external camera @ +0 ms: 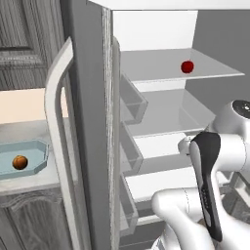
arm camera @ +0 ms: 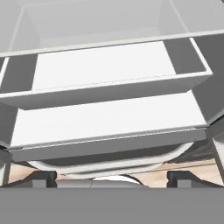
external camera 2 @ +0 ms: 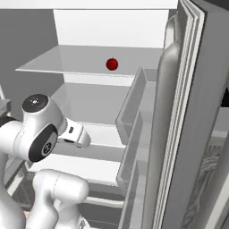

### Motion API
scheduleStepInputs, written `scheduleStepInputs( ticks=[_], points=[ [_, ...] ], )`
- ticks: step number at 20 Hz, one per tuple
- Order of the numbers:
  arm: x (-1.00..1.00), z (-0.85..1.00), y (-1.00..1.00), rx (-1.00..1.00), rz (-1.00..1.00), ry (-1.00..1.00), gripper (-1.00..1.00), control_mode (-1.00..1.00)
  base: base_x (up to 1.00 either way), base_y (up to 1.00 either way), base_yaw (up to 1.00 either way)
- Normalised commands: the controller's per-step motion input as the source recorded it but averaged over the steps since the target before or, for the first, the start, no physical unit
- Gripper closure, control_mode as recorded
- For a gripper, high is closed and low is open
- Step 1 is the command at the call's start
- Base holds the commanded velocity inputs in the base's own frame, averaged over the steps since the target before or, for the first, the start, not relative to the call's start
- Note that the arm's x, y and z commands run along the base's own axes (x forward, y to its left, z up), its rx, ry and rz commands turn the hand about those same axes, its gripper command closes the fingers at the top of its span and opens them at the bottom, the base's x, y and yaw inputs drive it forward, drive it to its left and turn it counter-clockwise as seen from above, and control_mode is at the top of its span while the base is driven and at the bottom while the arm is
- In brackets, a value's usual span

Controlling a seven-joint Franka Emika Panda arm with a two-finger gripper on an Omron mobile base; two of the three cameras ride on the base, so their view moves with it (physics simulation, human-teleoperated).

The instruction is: Pick the apple and orange from the fridge and place them inside the tupperware on the counter.

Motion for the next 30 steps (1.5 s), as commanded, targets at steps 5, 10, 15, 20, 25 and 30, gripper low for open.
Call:
scheduleStepInputs(
  ticks=[5, 10, 15, 20, 25, 30],
  points=[
    [0.16, 0.03, -0.07, 0.01, 0.01, 0.02, -1.00, -1.00, 0.68, -0.13, 0.03],
    [0.59, 0.62, -0.37, 0.00, 0.07, -0.11, -1.00, -1.00, 0.00, 0.00, 0.00],
    [0.57, 0.84, -0.35, 0.00, 0.00, -0.09, -1.00, -1.00, 0.00, 0.00, 0.00],
    [0.55, 0.87, -0.34, 0.00, 0.00, -0.02, -1.00, -1.00, 0.00, 0.00, 0.00],
    [0.57, 0.63, -0.19, 0.00, 0.00, -0.01, -1.00, -1.00, 0.00, 0.00, 0.00],
    [0.67, 0.14, -0.10, 0.00, 0.00, -0.06, -1.00, -1.00, 0.00, 0.00, 0.00]
  ],
)
